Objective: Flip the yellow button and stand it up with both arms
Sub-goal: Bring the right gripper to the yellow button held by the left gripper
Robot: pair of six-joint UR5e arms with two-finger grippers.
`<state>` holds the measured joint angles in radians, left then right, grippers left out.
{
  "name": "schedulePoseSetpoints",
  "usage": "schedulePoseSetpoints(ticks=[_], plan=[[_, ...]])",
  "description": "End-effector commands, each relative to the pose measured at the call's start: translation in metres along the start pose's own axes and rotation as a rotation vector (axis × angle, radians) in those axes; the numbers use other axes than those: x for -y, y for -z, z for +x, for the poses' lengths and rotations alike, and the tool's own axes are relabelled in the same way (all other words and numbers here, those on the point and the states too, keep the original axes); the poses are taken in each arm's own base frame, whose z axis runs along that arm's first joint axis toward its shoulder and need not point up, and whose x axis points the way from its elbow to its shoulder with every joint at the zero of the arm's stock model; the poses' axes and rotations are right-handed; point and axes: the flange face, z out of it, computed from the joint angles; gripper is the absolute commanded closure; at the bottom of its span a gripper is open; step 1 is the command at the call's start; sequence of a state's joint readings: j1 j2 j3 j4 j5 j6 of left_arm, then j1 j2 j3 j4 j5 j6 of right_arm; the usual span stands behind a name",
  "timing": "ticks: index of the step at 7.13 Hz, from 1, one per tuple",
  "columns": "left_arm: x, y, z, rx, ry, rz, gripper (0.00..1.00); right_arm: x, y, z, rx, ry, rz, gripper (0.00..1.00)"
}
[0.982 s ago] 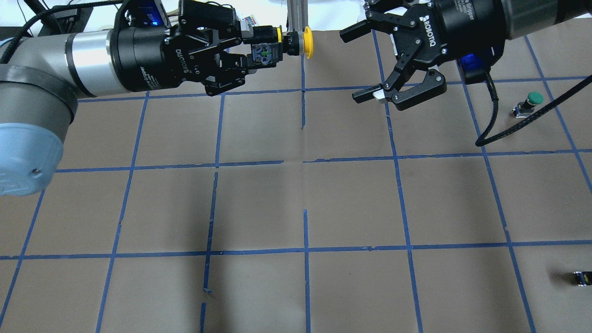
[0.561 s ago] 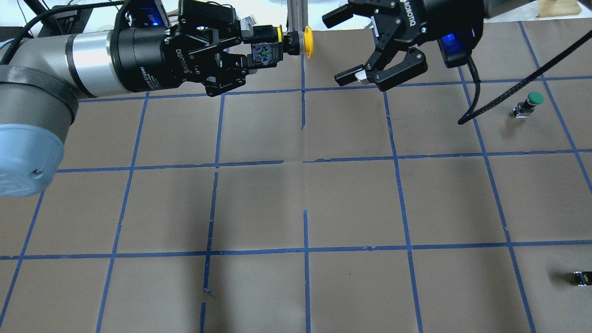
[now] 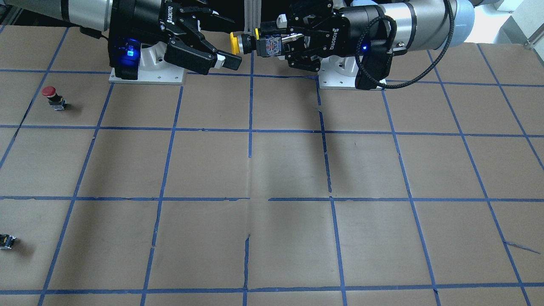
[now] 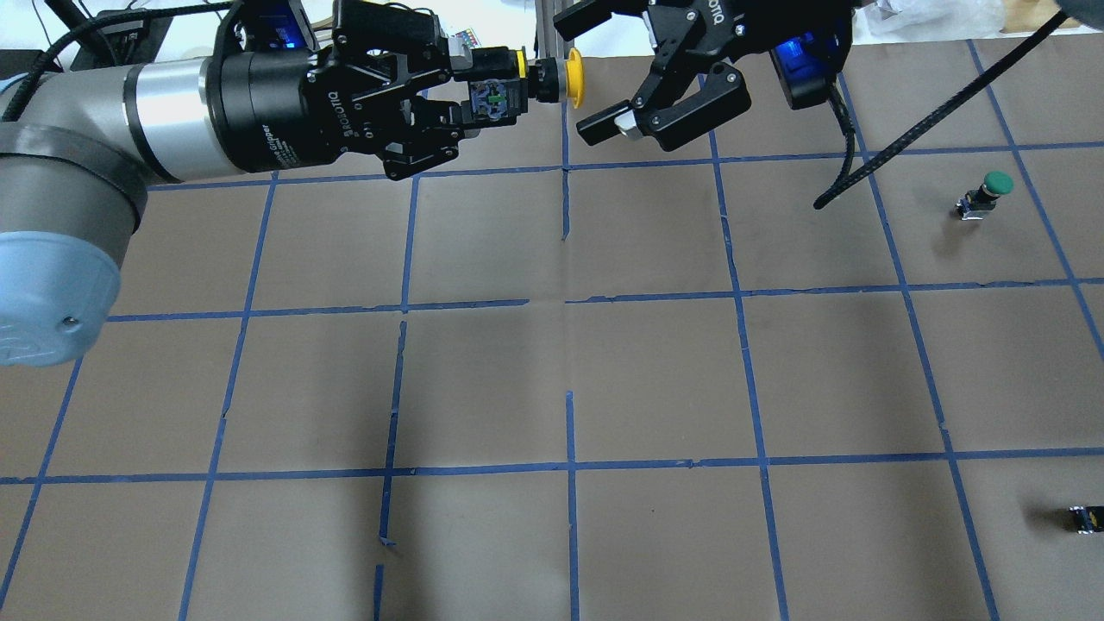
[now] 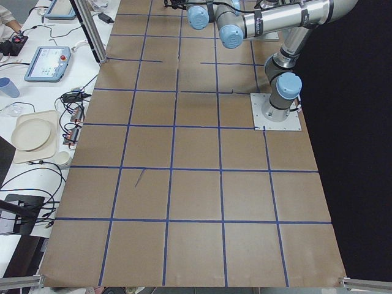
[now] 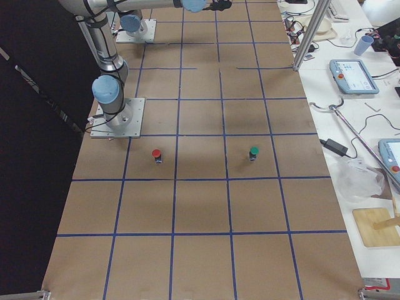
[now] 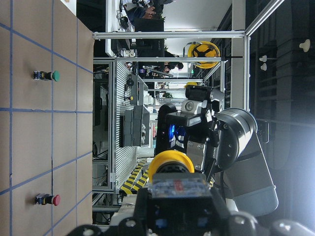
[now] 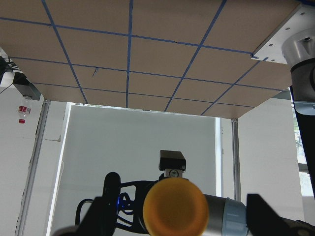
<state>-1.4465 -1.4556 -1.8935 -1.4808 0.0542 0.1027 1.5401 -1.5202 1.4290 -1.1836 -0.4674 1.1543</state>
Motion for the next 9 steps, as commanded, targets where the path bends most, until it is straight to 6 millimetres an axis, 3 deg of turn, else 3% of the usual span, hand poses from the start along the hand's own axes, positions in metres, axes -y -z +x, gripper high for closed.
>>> schedulePoseSetpoints(ticks=[1,4,6,7,8,9], plan=[[-0.0006,-0.0013,0.0004,0.000,-0.001,-0.003,0.95,0.0013,-0.0011,-0.0006,-0.005,-0.006,0.004,0.03],[-0.0001,-0.0013,-0.0002,0.000,-0.001,-0.003,0.95,0.0035,0.0031,-0.0027,0.007,-0.004,-0.002,0.53],[-0.0004,-0.0013,0.0014,0.000,-0.006,-0.003,0.95,0.0018,0.0032,-0.0042,0.022,-0.012,-0.038,0.75],[-0.0006,-0.0013,0.0005,0.000,-0.003,-0.003,0.95,0.0014,0.0039,-0.0046,0.026,-0.014,-0.047,0.78],[-0.0013,-0.0021,-0.0017,0.000,0.003,-0.005,0.82,0.0011,0.0039,-0.0048,0.028,-0.015,-0.049,0.79],[-0.0019,-0.0021,-0.0013,0.003,0.002,-0.005,0.41,0.0016,0.0046,-0.0048,0.028,-0.017,-0.050,0.79]])
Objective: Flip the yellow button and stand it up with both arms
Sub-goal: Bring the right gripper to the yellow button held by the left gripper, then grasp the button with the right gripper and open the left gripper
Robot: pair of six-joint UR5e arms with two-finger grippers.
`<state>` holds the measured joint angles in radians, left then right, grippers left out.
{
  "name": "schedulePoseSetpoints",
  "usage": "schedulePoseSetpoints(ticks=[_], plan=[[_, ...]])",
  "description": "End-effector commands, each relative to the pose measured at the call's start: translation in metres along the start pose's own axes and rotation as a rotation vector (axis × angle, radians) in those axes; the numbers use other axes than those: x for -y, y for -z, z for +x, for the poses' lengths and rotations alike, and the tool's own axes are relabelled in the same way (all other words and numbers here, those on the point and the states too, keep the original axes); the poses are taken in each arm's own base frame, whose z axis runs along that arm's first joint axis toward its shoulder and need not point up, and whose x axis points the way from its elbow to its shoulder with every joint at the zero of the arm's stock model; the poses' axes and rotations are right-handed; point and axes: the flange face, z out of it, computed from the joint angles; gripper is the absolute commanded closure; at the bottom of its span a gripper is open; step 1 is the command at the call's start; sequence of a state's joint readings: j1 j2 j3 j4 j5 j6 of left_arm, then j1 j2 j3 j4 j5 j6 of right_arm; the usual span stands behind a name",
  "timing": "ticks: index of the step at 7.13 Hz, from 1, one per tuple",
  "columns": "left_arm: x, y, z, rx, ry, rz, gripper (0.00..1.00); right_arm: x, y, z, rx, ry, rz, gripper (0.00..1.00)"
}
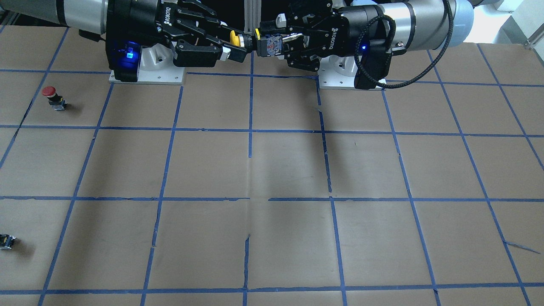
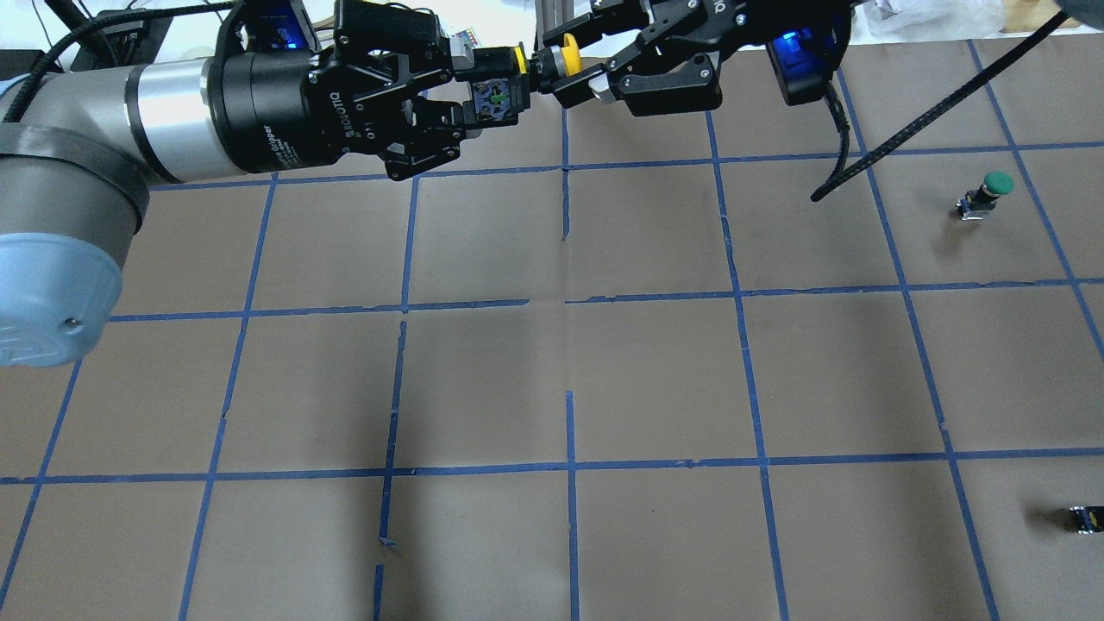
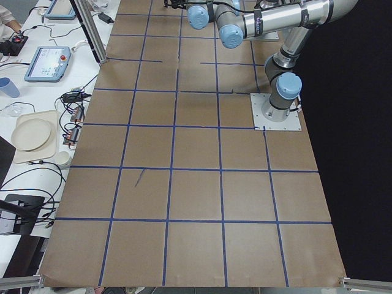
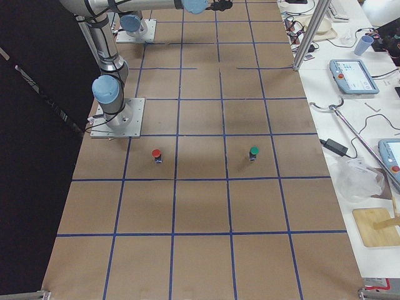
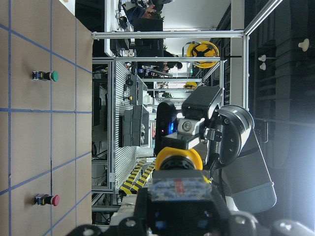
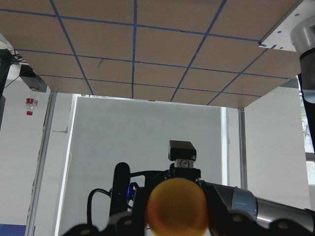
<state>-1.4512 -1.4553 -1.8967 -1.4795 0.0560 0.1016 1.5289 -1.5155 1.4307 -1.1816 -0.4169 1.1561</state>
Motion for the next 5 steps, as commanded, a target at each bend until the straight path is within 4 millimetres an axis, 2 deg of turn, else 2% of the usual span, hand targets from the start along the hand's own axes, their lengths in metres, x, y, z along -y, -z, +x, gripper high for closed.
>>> schedulePoseSetpoints(ticks=[1,3,4,5], plan=[[-0.001,0.000,0.001,0.005,0.007,0.000,0.25,0.001,0.001,0.000,0.003,-0.004,-0.003,0.80],[-0.001,0.000,0.004,0.005,0.025,0.000,0.23,0.006,0.008,-0.002,0.011,-0.014,0.008,0.80],[-0.001,0.000,0.005,0.010,0.033,0.000,0.16,0.014,0.026,-0.006,0.043,-0.030,0.011,0.80],[-0.004,0.001,0.009,0.016,0.033,0.000,0.13,0.023,0.051,-0.009,0.081,-0.027,0.045,0.80]])
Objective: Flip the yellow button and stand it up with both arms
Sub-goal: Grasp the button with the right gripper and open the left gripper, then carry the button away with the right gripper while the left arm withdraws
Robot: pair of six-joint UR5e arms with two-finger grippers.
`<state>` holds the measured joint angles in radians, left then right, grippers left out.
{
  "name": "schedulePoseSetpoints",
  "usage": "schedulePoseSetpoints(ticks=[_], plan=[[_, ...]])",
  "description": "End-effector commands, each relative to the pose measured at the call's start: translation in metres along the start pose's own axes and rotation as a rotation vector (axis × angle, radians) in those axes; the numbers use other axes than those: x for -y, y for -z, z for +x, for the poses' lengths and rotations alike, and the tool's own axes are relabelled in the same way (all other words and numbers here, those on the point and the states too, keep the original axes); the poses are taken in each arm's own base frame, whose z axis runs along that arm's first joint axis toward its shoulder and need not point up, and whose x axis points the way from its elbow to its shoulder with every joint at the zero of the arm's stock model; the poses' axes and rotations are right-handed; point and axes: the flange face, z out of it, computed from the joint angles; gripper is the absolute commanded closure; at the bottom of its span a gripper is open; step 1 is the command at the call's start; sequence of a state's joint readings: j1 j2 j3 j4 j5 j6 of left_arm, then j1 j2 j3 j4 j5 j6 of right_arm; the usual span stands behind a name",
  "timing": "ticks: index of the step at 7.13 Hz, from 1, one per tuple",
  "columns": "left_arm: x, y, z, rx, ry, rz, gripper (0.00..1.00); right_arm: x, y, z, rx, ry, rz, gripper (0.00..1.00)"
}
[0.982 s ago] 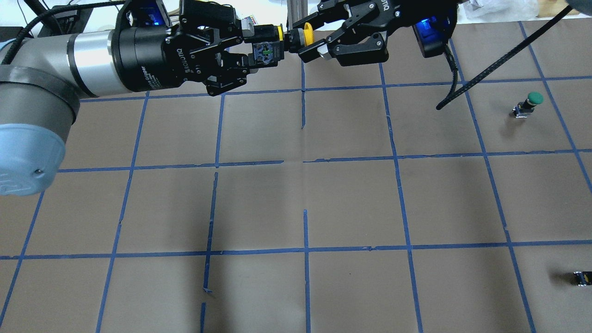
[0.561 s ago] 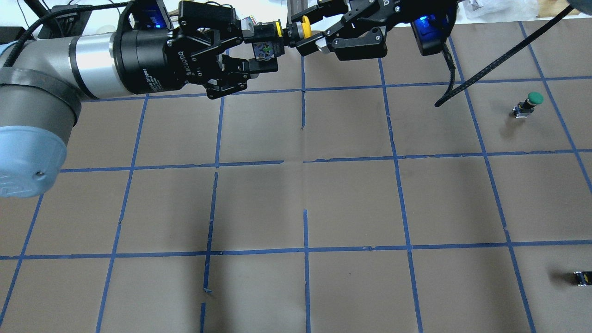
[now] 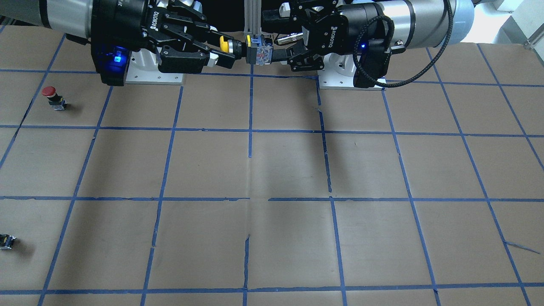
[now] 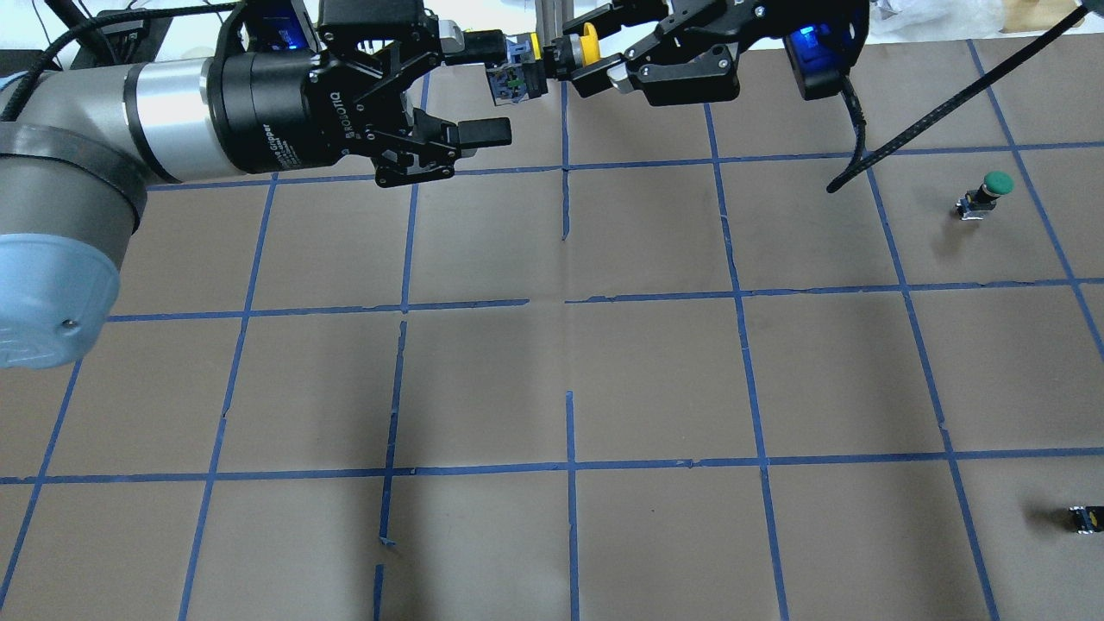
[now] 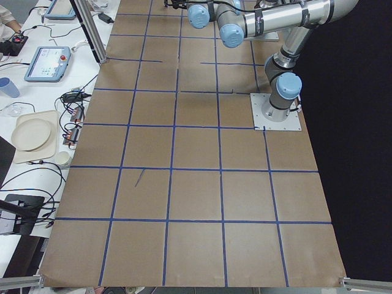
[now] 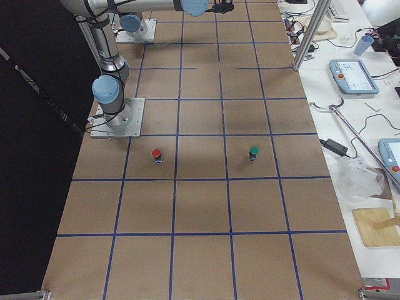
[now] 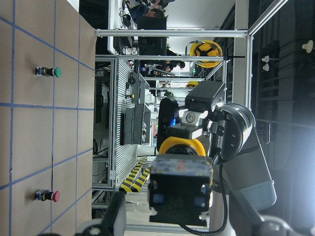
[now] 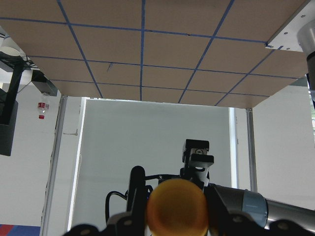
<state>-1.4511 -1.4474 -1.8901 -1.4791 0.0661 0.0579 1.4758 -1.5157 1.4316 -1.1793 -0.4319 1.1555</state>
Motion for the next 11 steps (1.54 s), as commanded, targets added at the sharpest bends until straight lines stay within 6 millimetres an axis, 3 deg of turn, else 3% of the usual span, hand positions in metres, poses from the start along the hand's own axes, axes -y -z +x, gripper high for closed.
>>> schedulePoseSetpoints(ticks=[1,4,5,7,9,10,11], plan=[[-0.010,0.001,0.009,0.039,0.024,0.001,0.08,0.018,0.038,-0.001,0.026,0.076,0.111,0.80],[-0.010,0.005,-0.008,0.243,0.055,0.006,0.01,0.036,0.051,0.013,-0.178,0.373,0.391,0.80],[-0.009,0.009,-0.017,0.388,0.044,0.008,0.01,0.048,0.059,0.019,-0.316,0.552,0.488,0.79],[-0.011,0.015,-0.032,0.705,-0.006,-0.011,0.01,0.067,0.076,0.026,-0.509,0.742,0.579,0.78],[-0.013,0.012,-0.030,1.010,-0.112,-0.057,0.01,0.100,0.121,0.032,-0.775,1.046,0.592,0.78],[-0.016,0.006,-0.022,1.127,-0.161,-0.077,0.01,0.133,0.155,0.039,-0.911,1.161,0.571,0.80],[-0.008,0.013,-0.014,1.321,-0.221,-0.090,0.01,0.163,0.182,0.038,-0.983,1.329,0.589,0.80]])
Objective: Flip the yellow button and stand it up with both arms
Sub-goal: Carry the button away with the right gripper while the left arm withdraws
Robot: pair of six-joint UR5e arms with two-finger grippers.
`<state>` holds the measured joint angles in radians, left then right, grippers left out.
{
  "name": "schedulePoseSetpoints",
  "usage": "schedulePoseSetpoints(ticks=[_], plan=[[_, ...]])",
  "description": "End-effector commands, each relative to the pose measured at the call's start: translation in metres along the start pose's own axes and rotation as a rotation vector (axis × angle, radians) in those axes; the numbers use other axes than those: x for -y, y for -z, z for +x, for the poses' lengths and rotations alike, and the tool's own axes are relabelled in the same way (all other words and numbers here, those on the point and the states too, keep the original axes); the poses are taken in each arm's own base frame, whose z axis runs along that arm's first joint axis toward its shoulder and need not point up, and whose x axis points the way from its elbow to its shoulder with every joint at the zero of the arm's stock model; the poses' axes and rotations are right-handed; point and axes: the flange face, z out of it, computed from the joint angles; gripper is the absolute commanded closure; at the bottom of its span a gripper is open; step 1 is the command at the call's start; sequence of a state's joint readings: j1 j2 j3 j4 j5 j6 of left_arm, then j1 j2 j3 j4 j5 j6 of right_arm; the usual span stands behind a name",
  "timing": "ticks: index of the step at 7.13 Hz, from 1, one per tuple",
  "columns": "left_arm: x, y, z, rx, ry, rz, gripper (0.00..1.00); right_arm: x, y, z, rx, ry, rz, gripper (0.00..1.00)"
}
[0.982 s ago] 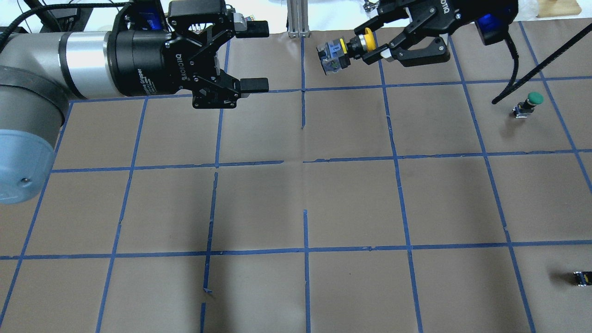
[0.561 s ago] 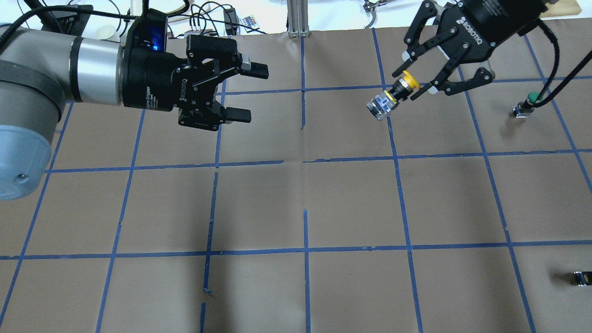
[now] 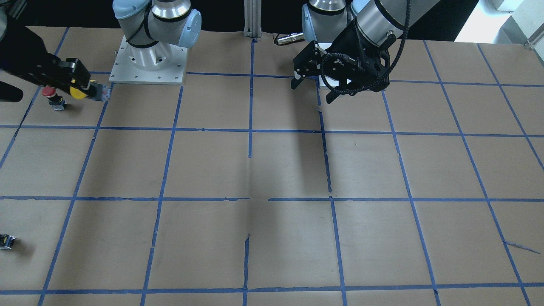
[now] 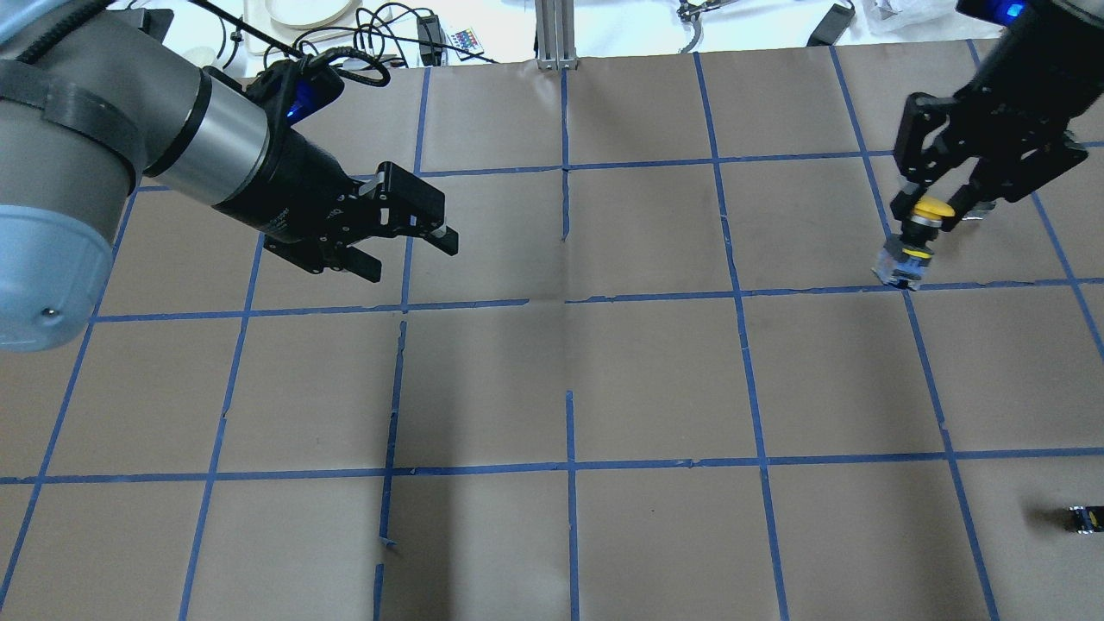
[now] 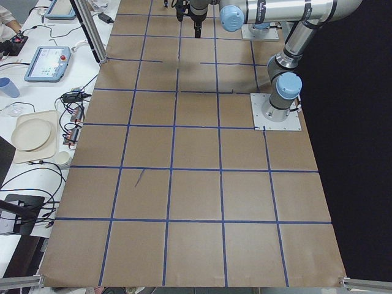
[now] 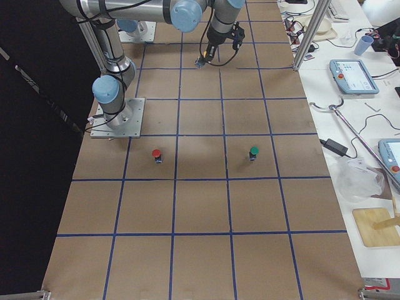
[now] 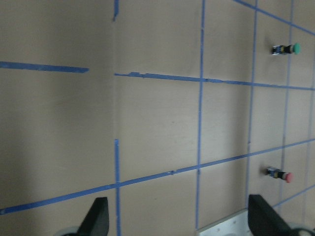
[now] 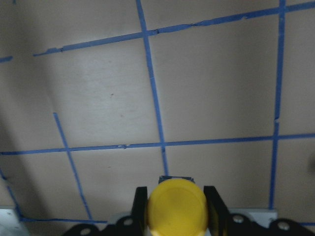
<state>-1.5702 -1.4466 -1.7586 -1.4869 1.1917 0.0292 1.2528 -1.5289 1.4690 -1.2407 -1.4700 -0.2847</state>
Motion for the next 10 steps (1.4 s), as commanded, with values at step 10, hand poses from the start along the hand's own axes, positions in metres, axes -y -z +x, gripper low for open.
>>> schedulePoseSetpoints(ticks=[10], plan=[[0.065,0.036,-0.046,0.330,-0.081,-0.088,0.01,-0.004,-0.147,0.224,-0.246,1.071,0.260,0.80]])
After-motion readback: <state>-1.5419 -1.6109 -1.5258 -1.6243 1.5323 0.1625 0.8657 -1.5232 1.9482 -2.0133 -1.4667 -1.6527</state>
